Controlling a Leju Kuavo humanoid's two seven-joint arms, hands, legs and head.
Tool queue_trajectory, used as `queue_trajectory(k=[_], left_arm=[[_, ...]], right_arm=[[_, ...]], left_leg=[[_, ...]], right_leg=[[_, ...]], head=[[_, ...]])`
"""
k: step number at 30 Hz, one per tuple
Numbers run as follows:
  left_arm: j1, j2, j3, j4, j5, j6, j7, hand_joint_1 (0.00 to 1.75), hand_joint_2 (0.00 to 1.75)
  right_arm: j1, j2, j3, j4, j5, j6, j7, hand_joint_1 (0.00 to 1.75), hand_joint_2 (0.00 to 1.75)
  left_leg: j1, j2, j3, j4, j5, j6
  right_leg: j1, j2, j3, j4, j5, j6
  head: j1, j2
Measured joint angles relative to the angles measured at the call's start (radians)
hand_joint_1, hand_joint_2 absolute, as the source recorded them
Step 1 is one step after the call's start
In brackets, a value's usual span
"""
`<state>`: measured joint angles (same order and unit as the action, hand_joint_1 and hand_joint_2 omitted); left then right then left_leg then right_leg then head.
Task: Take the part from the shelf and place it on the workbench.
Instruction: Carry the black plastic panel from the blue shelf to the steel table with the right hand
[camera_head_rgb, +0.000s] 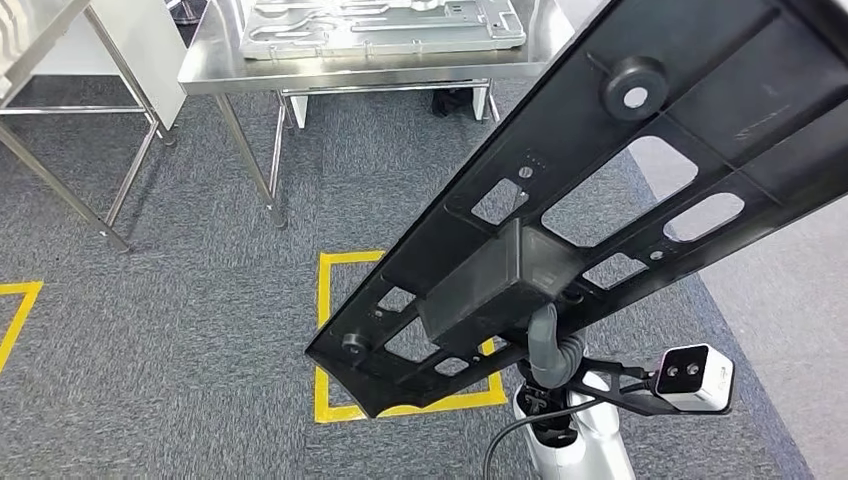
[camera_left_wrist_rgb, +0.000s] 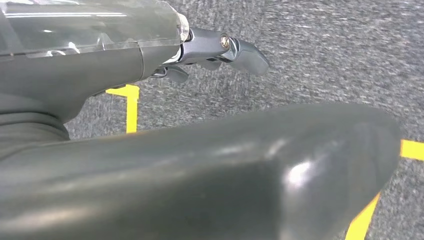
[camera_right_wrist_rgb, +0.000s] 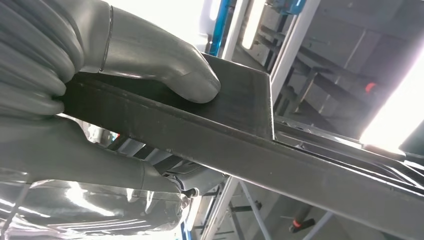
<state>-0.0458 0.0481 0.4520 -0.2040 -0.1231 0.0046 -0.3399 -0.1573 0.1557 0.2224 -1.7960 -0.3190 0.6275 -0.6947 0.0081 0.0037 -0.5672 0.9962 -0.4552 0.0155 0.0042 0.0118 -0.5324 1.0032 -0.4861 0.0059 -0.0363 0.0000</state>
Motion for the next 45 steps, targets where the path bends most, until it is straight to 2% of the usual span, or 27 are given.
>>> queue_trajectory(k=[2, 5, 6, 7, 8, 10, 11, 13, 16, 18, 20, 22, 23, 24, 26, 27, 28, 30, 32, 33, 35, 37, 38, 39, 42, 43, 45], left_arm=[[-0.001, -0.001, 0.001, 0.0, -0.001, 0.0, 0.0, 0.0, 0.0], [-0.002, -0.001, 0.001, 0.0, -0.004, -0.001, -0.001, 0.0, 0.0], [-0.001, -0.001, 0.001, 0.0, -0.004, -0.001, -0.001, 0.0, 0.0], [0.0, -0.001, 0.002, 0.0, -0.005, -0.001, -0.001, 0.0, 0.0], [0.001, -0.001, 0.002, 0.0, -0.006, -0.001, -0.002, 0.0, 0.0], [0.001, -0.002, 0.002, 0.0, -0.007, -0.002, -0.002, 0.0, 0.0], [0.0, -0.003, 0.002, 0.0, -0.007, -0.002, -0.002, 0.0, 0.0], [-0.001, -0.005, 0.002, 0.0, -0.008, -0.003, -0.003, 0.0, 0.0], [-0.002, -0.006, 0.002, 0.0, -0.008, -0.003, -0.003, 0.0, 0.0], [-0.005, -0.006, 0.002, 0.0, -0.01, -0.004, -0.004, 0.0, 0.0], [-0.004, -0.005, 0.003, 0.0, -0.011, -0.004, -0.004, 0.0, 0.0], [0.0, -0.005, 0.003, 0.0, -0.011, -0.004, -0.004, 0.0, 0.0], [0.002, -0.005, 0.003, 0.0, -0.011, -0.004, -0.003, 0.0, 0.0], [0.003, -0.005, 0.003, 0.0, -0.011, -0.004, -0.004, 0.0, 0.0], [0.005, -0.004, 0.003, 0.0, -0.011, -0.003, -0.004, 0.0, 0.0], [0.005, -0.003, 0.004, 0.0, -0.011, -0.003, -0.004, 0.0, 0.0], [0.006, -0.002, 0.004, 0.0, -0.011, -0.002, -0.003, 0.0, 0.0], [0.005, -0.002, 0.004, 0.0, -0.011, -0.002, -0.004, 0.0, 0.0], [0.003, -0.002, 0.004, 0.0, -0.011, -0.002, -0.004, 0.0, 0.0], [0.002, -0.003, 0.004, 0.0, -0.011, -0.002, -0.005, 0.0, 0.0], [0.001, -0.003, 0.004, 0.0, -0.011, -0.002, -0.005, 0.0, 0.0], [0.002, -0.003, 0.004, 0.0, -0.011, -0.002, -0.005, 0.0, 0.0], [0.003, -0.004, 0.004, 0.0, -0.011, -0.002, -0.005, 0.0, 0.0], [0.003, -0.005, 0.004, 0.0, -0.011, -0.002, -0.005, 0.0, 0.0], [0.001, -0.006, 0.005, 0.0, -0.011, -0.002, -0.005, 0.0, 0.0], [0.0, -0.006, 0.005, 0.0, -0.012, -0.002, -0.005, 0.0, 0.0], [-0.002, -0.006, 0.005, 0.0, -0.013, -0.002, -0.005, 0.0, 0.0]], right_arm=[[-0.003, 0.0, 0.0, 0.0, -0.002, 0.0, 0.0, 1.75, 1.75], [-0.004, 0.0, -0.001, 0.001, -0.003, 0.0, 0.0, 1.75, 1.75], [-0.003, 0.0, -0.001, 0.002, -0.003, 0.0, 0.0, 1.75, 1.75], [-0.002, 0.0, -0.001, 0.003, -0.002, 0.0, 0.0, 1.75, 1.75], [-0.002, 0.0, -0.002, 0.003, -0.002, 0.0, 0.0, 1.75, 1.75], [-0.003, 0.0, -0.002, 0.004, -0.001, 0.0, 0.0, 1.75, 1.75], [-0.004, 0.0, -0.002, 0.004, -0.001, 0.0, 0.0, 1.75, 1.75], [-0.005, 0.0, -0.002, 0.005, -0.001, 0.0, 0.0, 1.75, 1.75], [-0.007, 0.001, -0.003, 0.006, 0.0, 0.0, 0.0, 1.75, 1.75], [-0.009, 0.003, -0.003, 0.006, -0.001, 0.001, 0.0, 1.75, 1.75], [-0.011, 0.004, -0.004, 0.007, -0.001, 0.0, 0.0, 1.75, 1.75], [-0.01, 0.004, -0.004, 0.011, -0.001, 0.0, 0.0, 1.75, 1.75], [-0.01, 0.005, -0.004, 0.012, -0.001, 0.0, 0.0, 1.75, 1.75], [-0.011, 0.005, -0.004, 0.014, -0.001, 0.0, 0.0, 1.75, 1.75], [-0.011, 0.005, -0.004, 0.016, -0.001, 0.0, 0.0, 1.75, 1.75], [-0.011, 0.005, -0.004, 0.017, -0.002, 0.0, 0.0, 1.75, 1.75], [-0.012, 0.005, -0.004, 0.019, -0.002, -0.001, 0.0, 1.75, 1.75], [-0.014, 0.006, -0.004, 0.019, -0.003, -0.001, 0.0, 1.75, 1.75], [-0.017, 0.006, -0.004, 0.019, -0.003, 0.0, 0.0, 1.75, 1.75], [-0.019, 0.006, -0.004, 0.019, -0.003, 0.0, 0.0, 1.75, 1.75], [-0.019, 0.006, -0.004, 0.019, -0.003, -0.001, 0.0, 1.75, 1.75], [-0.018, 0.006, -0.004, 0.02, -0.003, -0.003, 0.0, 1.75, 1.75], [-0.017, 0.006, -0.004, 0.021, -0.003, -0.004, 0.0, 1.75, 1.75], [-0.017, 0.006, -0.004, 0.021, -0.003, -0.005, 0.0, 1.75, 1.75], [-0.017, 0.005, -0.004, 0.022, -0.003, -0.006, 0.0, 1.75, 1.75], [-0.017, 0.005, -0.004, 0.023, -0.003, -0.007, 0.0, 1.75, 1.75], [-0.018, 0.005, -0.004, 0.024, -0.004, -0.01, 0.0, 1.75, 1.75]], left_leg=[[0.004, 0.0, 0.011, -0.005, -0.003, 0.011], [0.003, 0.0, 0.019, -0.006, -0.013, 0.019], [0.003, 0.0, 0.023, -0.006, -0.017, 0.019], [0.002, 0.0, 0.028, -0.006, -0.022, 0.017], [0.002, 0.0, 0.037, -0.006, -0.028, 0.015], [0.002, -0.001, 0.057, -0.007, -0.042, 0.009], [0.002, -0.001, 0.063, -0.008, -0.047, 0.005], [0.001, 0.002, 0.068, -0.009, -0.053, -0.007], [0.001, 0.005, 0.071, 0.019, -0.056, -0.024], [0.003, 0.003, 0.022, 0.111, -0.082, -0.028], [0.004, 0.002, -0.065, 0.242, -0.129, -0.034], [0.004, 0.003, -0.122, 0.29, -0.152, -0.038], [0.004, 0.003, -0.126, 0.261, -0.136, -0.037], [0.004, 0.003, -0.116, 0.203, -0.098, -0.034], [0.0, 0.003, -0.09, 0.075, 0.005, -0.023], [-0.003, 0.003, -0.081, 0.038, 0.037, -0.017], [-0.006, 0.001, -0.076, 0.019, 0.052, -0.011], [-0.006, -0.001, -0.059, 0.009, 0.042, 0.0], [-0.001, -0.003, -0.036, 0.0, 0.034, 0.011], [0.002, -0.004, -0.026, -0.003, 0.028, 0.014], [0.002, -0.005, -0.008, -0.004, 0.011, 0.017], [0.003, -0.006, 0.015, -0.004, -0.009, 0.016], [0.003, -0.007, 0.03, -0.004, -0.02, 0.014], [0.004, -0.008, 0.047, -0.004, -0.032, 0.011], [0.004, -0.01, 0.088, -0.006, -0.069, -0.003], [0.003, -0.01, 0.098, -0.007, -0.075, -0.01], [0.002, -0.009, 0.111, -0.005, -0.076, -0.025]], right_leg=[[-0.002, -0.002, -0.025, 0.057, -0.026, 0.01], [-0.008, -0.005, -0.142, 0.251, -0.104, 0.023], [-0.009, -0.005, -0.174, 0.291, -0.11, 0.026], [-0.01, -0.006, -0.186, 0.292, -0.094, 0.026], [-0.01, -0.007, -0.176, 0.251, -0.057, 0.024], [-0.007, -0.01, -0.121, 0.108, 0.03, 0.013], [-0.003, -0.013, -0.099, 0.05, 0.048, 0.006], [0.005, -0.016, -0.086, 0.006, 0.047, -0.009], [0.0, -0.013, -0.061, -0.012, 0.047, -0.03], [-0.003, -0.013, -0.036, -0.019, 0.036, -0.038], [0.0, -0.012, -0.019, -0.019, 0.02, -0.043], [0.001, -0.009, 0.004, -0.019, 0.002, -0.043], [0.001, -0.007, 0.019, -0.019, -0.008, -0.042], [0.002, -0.005, 0.035, -0.019, -0.02, -0.04], [0.003, -0.004, 0.06, -0.019, -0.042, -0.034], [0.003, -0.003, 0.067, -0.021, -0.052, -0.029], [0.003, -0.002, 0.073, -0.02, -0.056, -0.023], [0.003, -0.001, 0.079, -0.011, -0.055, -0.01], [0.002, -0.003, 0.052, 0.054, -0.047, 0.001], [0.0, -0.004, 0.018, 0.11, -0.055, 0.007], [-0.007, -0.005, -0.07, 0.232, -0.105, 0.018], [-0.014, -0.006, -0.135, 0.284, -0.153, 0.027], [-0.016, -0.007, -0.145, 0.265, -0.148, 0.029], [-0.018, -0.008, -0.141, 0.216, -0.116, 0.028], [-0.016, -0.014, -0.108, 0.045, 0.037, 0.017], [-0.014, -0.015, -0.102, 0.021, 0.06, 0.011], [-0.011, -0.012, -0.092, 0.013, 0.058, -0.006]], head=[[0.0, 0.0], [0.0, 0.0], [0.0, 0.0], [0.0, 0.0], [0.0, 0.0], [0.0, 0.0], [0.0, 0.0], [0.0, 0.0], [0.0, 0.0], [0.0, 0.0], [0.0, 0.0], [0.0, 0.0], [0.0, 0.0], [0.0, 0.0], [0.0, 0.0], [0.0, 0.0], [0.0, 0.0], [0.0, 0.0], [0.0, 0.0], [0.0, 0.0], [0.0, 0.0], [0.0, 0.0], [0.0, 0.0], [0.0, 0.0], [0.0, 0.0], [0.0, 0.0], [0.001, 0.0]])
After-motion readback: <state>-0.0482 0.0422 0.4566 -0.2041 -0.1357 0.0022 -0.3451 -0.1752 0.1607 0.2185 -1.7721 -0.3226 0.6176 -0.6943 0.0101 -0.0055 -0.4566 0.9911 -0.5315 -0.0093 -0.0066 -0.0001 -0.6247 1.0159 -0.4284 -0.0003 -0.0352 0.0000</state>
